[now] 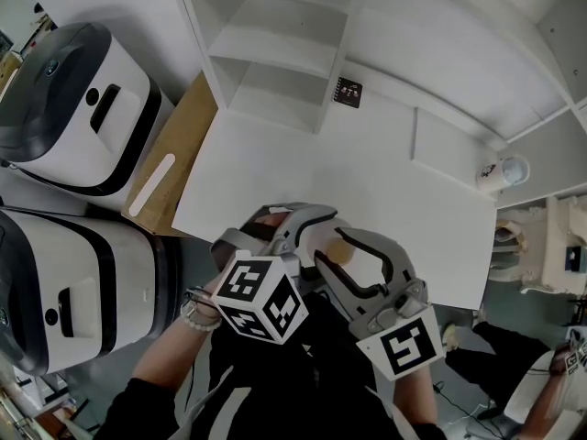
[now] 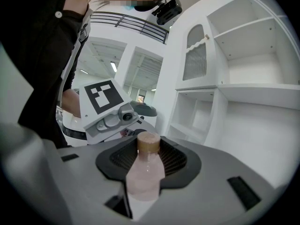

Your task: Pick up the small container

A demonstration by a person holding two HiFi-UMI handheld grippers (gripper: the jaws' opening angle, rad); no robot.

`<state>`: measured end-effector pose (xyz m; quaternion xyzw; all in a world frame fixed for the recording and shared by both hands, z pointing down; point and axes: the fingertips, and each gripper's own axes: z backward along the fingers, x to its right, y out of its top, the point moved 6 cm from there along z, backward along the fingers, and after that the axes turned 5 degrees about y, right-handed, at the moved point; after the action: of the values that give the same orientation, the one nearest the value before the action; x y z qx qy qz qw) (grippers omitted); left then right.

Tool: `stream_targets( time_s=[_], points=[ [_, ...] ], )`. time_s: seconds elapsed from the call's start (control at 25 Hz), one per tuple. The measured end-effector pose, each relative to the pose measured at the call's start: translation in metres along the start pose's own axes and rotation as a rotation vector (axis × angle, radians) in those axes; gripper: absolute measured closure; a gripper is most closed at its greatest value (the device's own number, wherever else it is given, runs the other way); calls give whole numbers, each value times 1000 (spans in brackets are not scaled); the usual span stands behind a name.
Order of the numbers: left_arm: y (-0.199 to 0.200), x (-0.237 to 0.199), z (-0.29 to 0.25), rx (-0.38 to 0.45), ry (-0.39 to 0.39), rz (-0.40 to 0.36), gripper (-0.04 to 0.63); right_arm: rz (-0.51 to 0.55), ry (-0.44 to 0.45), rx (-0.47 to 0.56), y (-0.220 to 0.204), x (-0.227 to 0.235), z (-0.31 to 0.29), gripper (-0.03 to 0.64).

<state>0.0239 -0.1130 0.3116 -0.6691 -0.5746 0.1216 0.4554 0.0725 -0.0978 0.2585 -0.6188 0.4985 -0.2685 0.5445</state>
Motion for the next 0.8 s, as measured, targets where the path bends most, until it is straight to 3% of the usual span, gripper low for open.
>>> stream_targets(
  time_s=[0.8],
  points=[
    [-5,-4,1,3,-1,-6,209,-3,-11,-11,-1,0,-6,468]
  ],
)
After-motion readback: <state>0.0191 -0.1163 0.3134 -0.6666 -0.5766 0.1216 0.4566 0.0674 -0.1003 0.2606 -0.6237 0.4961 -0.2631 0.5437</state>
